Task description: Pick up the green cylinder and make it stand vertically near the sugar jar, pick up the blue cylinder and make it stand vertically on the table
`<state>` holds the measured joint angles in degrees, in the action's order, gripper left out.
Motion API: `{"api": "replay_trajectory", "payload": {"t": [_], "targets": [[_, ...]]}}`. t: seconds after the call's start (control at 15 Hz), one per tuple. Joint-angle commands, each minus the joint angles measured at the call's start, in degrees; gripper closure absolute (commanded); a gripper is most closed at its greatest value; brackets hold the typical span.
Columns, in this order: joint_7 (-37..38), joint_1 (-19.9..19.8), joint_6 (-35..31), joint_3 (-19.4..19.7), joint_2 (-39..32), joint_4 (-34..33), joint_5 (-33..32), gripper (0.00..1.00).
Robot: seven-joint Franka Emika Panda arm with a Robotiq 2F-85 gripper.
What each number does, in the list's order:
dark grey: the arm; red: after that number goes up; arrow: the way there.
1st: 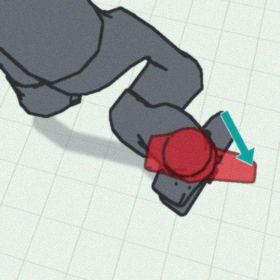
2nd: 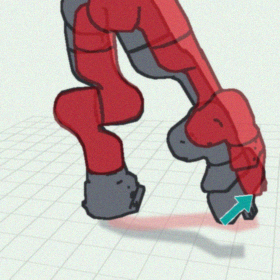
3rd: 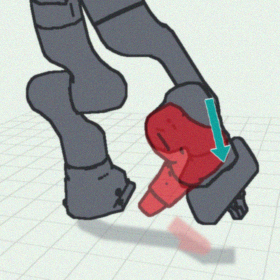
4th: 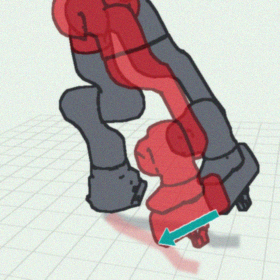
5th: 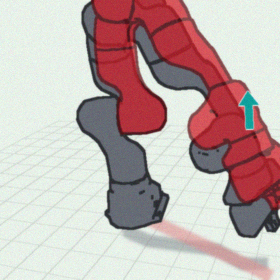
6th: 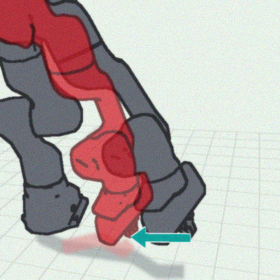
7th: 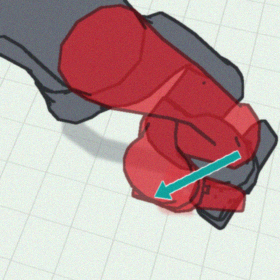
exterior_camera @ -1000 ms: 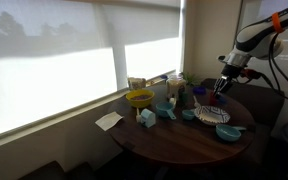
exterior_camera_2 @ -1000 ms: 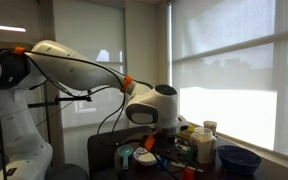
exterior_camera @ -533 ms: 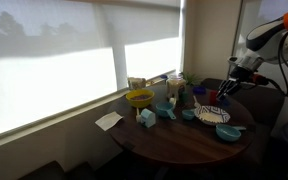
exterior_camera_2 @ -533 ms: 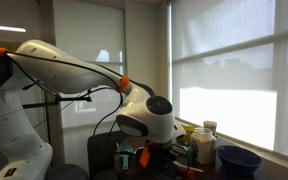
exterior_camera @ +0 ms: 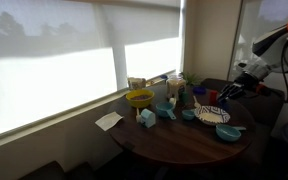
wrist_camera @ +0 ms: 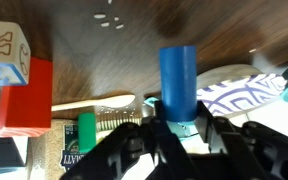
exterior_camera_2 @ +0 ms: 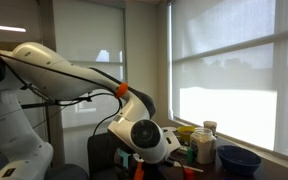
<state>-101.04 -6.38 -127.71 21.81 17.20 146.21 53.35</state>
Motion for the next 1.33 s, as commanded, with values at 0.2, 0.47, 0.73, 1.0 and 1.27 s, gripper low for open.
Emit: {"api": "replay_trajectory", "payload": {"t": [0.2,0.47,0.73,1.0,1.27], "targets": [[-12.88,-2.90,-1.92,-1.00,1.65,4.17,15.24,0.92],[-18.35,-4.24,-0.84,-1.97,0.78,5.03,22.61,0.92],[-21.60,-5.13,-0.15,-3.35,0.09,6.52,28.34,0.92],[-24.50,-5.91,-0.19,-4.43,-0.24,7.39,32.06,0.92],[-26.49,-7.07,4.03,-3.93,-1.54,7.43,31.39,0.92]]}}
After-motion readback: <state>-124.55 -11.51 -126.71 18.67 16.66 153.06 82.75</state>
